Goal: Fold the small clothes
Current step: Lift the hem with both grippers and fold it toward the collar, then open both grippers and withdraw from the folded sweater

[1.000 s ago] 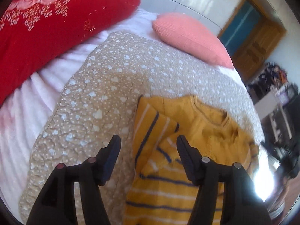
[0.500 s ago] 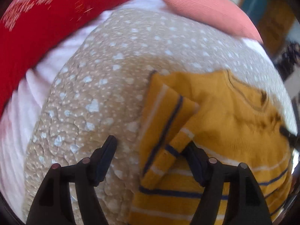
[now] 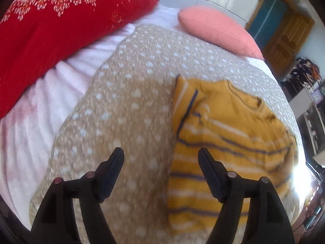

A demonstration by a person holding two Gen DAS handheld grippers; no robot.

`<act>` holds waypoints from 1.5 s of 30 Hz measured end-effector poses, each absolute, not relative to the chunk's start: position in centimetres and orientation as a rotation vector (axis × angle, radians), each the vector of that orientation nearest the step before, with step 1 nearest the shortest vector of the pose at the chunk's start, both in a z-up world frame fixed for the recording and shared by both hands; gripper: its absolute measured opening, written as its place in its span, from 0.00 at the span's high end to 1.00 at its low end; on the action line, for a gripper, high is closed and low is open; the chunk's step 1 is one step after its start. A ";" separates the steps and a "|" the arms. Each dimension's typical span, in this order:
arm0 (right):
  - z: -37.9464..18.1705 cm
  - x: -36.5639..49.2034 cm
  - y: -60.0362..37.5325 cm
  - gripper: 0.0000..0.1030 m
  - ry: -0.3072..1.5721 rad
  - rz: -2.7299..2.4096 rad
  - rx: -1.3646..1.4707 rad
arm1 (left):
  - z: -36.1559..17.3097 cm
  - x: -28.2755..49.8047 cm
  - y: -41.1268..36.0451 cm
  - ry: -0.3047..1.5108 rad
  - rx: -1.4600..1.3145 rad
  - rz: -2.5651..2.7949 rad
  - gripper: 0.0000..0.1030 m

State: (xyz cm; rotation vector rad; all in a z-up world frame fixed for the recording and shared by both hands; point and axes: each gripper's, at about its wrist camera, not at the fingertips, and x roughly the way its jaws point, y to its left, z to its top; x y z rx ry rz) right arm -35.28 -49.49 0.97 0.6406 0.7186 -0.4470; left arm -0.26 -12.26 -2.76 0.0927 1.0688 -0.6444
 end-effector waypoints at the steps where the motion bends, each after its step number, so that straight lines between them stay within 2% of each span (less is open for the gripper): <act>1: 0.5 -35.7 -48.6 0.37 0.728 -0.429 0.629 | -3.3 -0.9 -11.8 1.083 0.101 -0.664 0.26; 5: -3.3 -34.8 -46.5 0.39 0.816 -0.441 0.620 | -6.2 -2.5 -12.0 1.155 0.159 -0.679 0.24; 6: -4.0 -34.9 -46.2 0.59 0.827 -0.430 0.636 | -6.5 -2.7 -12.1 1.146 0.174 -0.667 0.29; 7: -4.4 -34.9 -46.1 0.76 0.829 -0.409 0.646 | -6.3 -2.8 -12.2 1.134 0.199 -0.665 0.41; 8: -4.3 -35.0 -46.2 0.78 0.822 -0.400 0.648 | -5.9 -2.7 -12.2 1.136 0.223 -0.644 0.81; 9: -4.0 -35.5 -46.7 0.84 0.812 -0.388 0.670 | -5.6 -2.5 -12.1 1.147 0.228 -0.630 0.94; 12: -2.7 -37.3 -47.9 0.89 0.808 -0.414 0.664 | -3.8 -1.9 -10.7 1.047 0.310 -0.476 0.99; 13: -2.5 -37.8 -48.0 1.00 0.840 -0.481 0.601 | -3.5 -1.6 -10.2 1.018 0.337 -0.433 0.99; 16: -3.5 -39.2 -49.2 1.00 0.924 -0.648 0.524 | -3.5 -1.4 -7.6 1.069 0.224 -0.442 0.99; 17: -3.7 -40.3 -49.6 1.00 0.912 -0.654 0.568 | -3.3 -1.9 -6.9 1.061 0.197 -0.454 0.96; 19: -3.4 -42.2 -49.6 0.99 0.861 -0.644 0.610 | -2.9 -3.7 -6.1 1.027 0.190 -0.471 0.81; 20: -3.2 -42.7 -49.3 0.99 0.852 -0.644 0.599 | -2.7 -4.5 -5.8 1.014 0.187 -0.467 0.61; 21: -2.9 -43.0 -48.8 0.98 0.851 -0.646 0.580 | -2.5 -5.8 -5.4 0.990 0.175 -0.455 0.46; 23: -2.4 -43.1 -47.4 0.95 0.850 -0.641 0.545 | -2.1 -7.9 -5.3 0.943 0.166 -0.445 0.43; 24: -2.1 -43.0 -46.7 0.86 0.847 -0.631 0.542 | -1.9 -9.4 -5.8 0.925 0.160 -0.456 0.40; 25: -2.1 -42.9 -45.9 0.71 0.841 -0.613 0.547 | -1.8 -10.8 -6.0 0.918 0.149 -0.466 0.39; 27: -2.0 -42.8 -44.0 0.56 0.820 -0.569 0.561 | -1.4 -13.9 -6.4 0.903 0.122 -0.483 0.33; 32: -1.9 -41.6 -37.1 0.54 0.822 -0.483 0.493 | 0.0 -19.8 -6.7 0.853 0.056 -0.528 0.23; 35: -1.8 -41.7 -33.4 0.47 0.816 -0.474 0.439 | 1.4 -22.9 -6.7 0.775 0.099 -0.529 0.21; 39: -1.6 -43.0 -30.2 0.41 0.801 -0.462 0.433 | 3.5 -26.6 -5.5 0.649 0.115 -0.527 0.04; 42: -1.9 -43.9 -28.7 0.35 0.806 -0.465 0.430 | 4.1 -27.5 -5.1 0.607 0.103 -0.538 0.04; 45: -2.7 -43.9 -28.0 0.34 0.836 -0.469 0.433 | 4.0 -27.4 -5.0 0.618 0.091 -0.551 0.04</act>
